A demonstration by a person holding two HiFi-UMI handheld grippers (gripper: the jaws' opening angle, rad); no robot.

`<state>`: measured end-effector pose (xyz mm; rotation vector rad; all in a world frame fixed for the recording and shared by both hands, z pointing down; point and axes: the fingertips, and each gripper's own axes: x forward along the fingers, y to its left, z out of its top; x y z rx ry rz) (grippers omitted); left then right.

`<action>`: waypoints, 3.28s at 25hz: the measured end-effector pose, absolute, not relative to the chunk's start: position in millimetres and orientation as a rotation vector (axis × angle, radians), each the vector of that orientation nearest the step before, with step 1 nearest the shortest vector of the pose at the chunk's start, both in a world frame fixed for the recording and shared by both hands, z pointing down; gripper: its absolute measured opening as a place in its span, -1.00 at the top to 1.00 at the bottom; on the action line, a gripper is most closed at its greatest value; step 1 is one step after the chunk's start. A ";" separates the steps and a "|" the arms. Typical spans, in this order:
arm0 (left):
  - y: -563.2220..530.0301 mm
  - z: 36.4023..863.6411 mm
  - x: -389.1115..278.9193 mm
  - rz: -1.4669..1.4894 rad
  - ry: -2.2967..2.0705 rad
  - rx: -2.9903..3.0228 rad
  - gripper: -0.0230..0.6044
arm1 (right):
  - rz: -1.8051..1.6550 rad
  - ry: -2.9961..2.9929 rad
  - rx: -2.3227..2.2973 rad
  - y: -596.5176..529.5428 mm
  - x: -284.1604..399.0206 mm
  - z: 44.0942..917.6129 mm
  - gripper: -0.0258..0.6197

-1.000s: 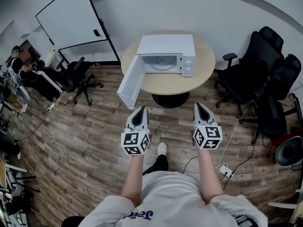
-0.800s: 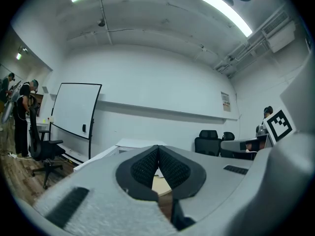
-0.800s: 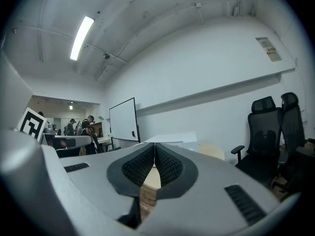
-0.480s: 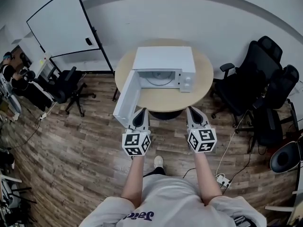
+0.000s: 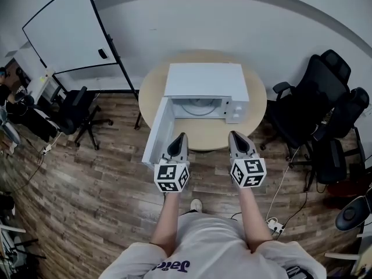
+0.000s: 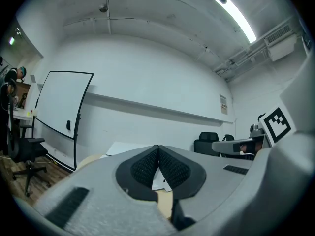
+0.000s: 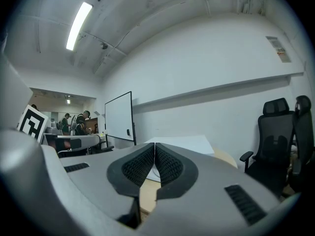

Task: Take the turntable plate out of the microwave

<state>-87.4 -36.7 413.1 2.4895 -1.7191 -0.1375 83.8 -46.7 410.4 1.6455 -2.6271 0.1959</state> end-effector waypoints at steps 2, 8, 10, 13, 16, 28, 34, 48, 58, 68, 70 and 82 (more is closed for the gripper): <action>-48.8 416.2 -90.8 -0.128 -1.700 2.507 0.89 | 0.199 -2.626 1.646 -60.6 72.4 413.5 0.87; -74.2 424.3 -92.3 -0.129 -1.626 2.553 0.89 | 0.215 -2.610 1.639 -85.1 43.1 426.9 0.87; -82.2 428.9 -90.6 -0.122 -1.604 2.562 0.89 | 0.229 -2.600 1.627 -91.9 36.7 434.9 0.87; -89.9 436.1 -87.3 -0.109 -1.582 2.573 0.89 | 0.254 -2.585 1.618 -99.2 33.3 445.6 0.87; -102.7 441.8 -86.3 -0.110 -1.569 2.574 0.89 | 0.264 -2.590 1.613 -113.2 29.5 451.0 0.87; -162.0 491.9 -71.0 -0.012 -1.513 2.483 0.89 | 0.417 -2.575 1.546 -170.8 29.8 503.6 0.87; -194.6 521.1 -70.0 0.057 -1.503 2.424 0.89 | 0.427 -2.561 1.520 -207.1 29.9 515.3 0.87; -257.7 605.0 -71.5 0.110 -1.458 2.194 0.88 | 0.522 -2.486 1.423 -271.4 30.4 573.6 0.87; -280.3 672.9 -65.7 0.011 -1.332 1.921 0.88 | 0.630 -2.436 1.355 -295.6 28.4 615.7 0.87; -306.0 721.2 -53.6 -0.270 -1.157 1.614 0.37 | 0.680 -2.391 1.342 -306.7 37.3 637.2 0.87; -310.0 729.4 -48.8 -0.316 -1.119 1.554 0.27 | 0.688 -2.388 1.339 -307.6 38.4 639.4 0.87; -330.1 764.5 -53.9 -0.659 -1.060 1.208 0.19 | 0.699 -2.387 1.330 -309.3 41.7 641.7 0.87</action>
